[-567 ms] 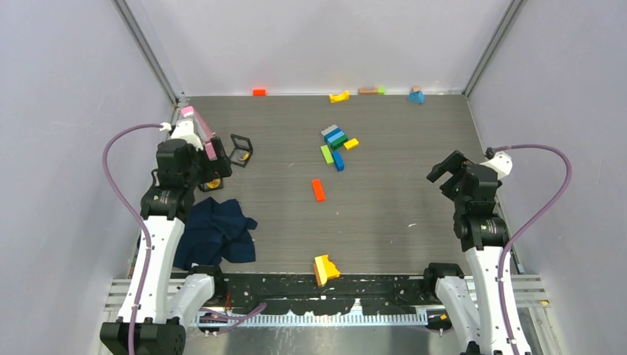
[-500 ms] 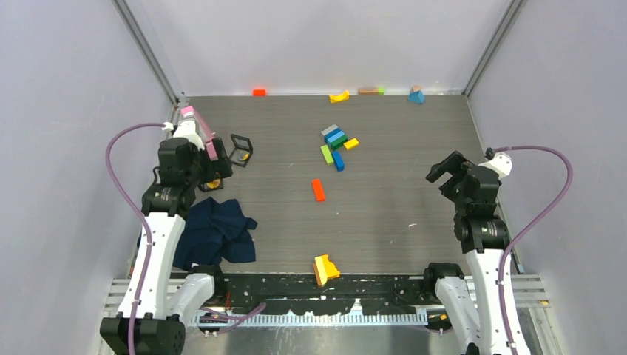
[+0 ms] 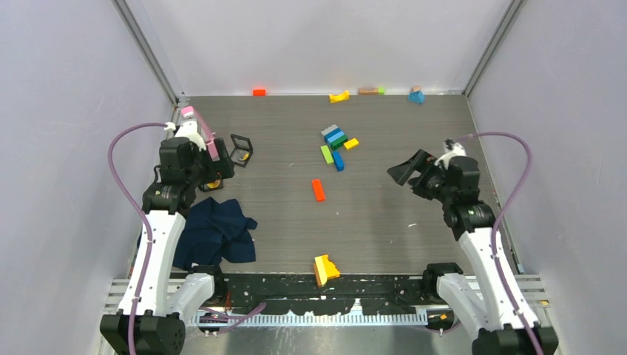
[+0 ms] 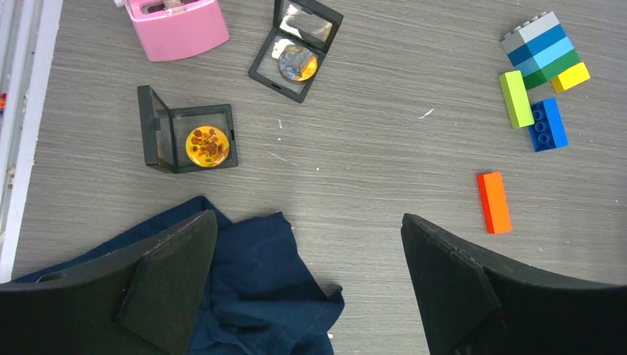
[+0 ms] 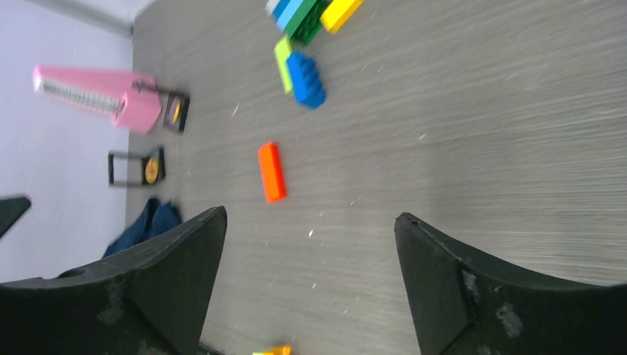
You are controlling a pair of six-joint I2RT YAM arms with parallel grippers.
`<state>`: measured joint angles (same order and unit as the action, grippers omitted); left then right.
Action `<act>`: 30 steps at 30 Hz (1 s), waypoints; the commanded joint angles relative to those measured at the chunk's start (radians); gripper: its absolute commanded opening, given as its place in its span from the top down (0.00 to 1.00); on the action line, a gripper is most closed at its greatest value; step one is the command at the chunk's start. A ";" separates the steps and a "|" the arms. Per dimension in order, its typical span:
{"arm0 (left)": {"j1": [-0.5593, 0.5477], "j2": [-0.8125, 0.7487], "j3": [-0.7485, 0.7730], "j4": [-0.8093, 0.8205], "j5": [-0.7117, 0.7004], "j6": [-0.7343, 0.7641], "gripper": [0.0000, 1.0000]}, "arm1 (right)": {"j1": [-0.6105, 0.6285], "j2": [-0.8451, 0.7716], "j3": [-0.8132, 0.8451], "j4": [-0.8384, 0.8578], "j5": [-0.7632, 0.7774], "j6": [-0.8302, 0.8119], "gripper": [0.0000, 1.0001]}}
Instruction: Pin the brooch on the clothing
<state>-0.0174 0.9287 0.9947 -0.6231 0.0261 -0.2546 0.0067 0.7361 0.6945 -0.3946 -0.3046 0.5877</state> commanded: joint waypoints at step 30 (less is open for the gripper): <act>0.004 -0.052 -0.010 0.047 0.101 0.025 0.00 | 1.124 1.265 0.684 0.487 0.375 0.138 0.39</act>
<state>-0.0174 0.8989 0.9848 -0.6182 0.0853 -0.2497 1.1080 1.9263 1.2388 0.2016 -0.0883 0.8017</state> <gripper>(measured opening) 0.994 0.672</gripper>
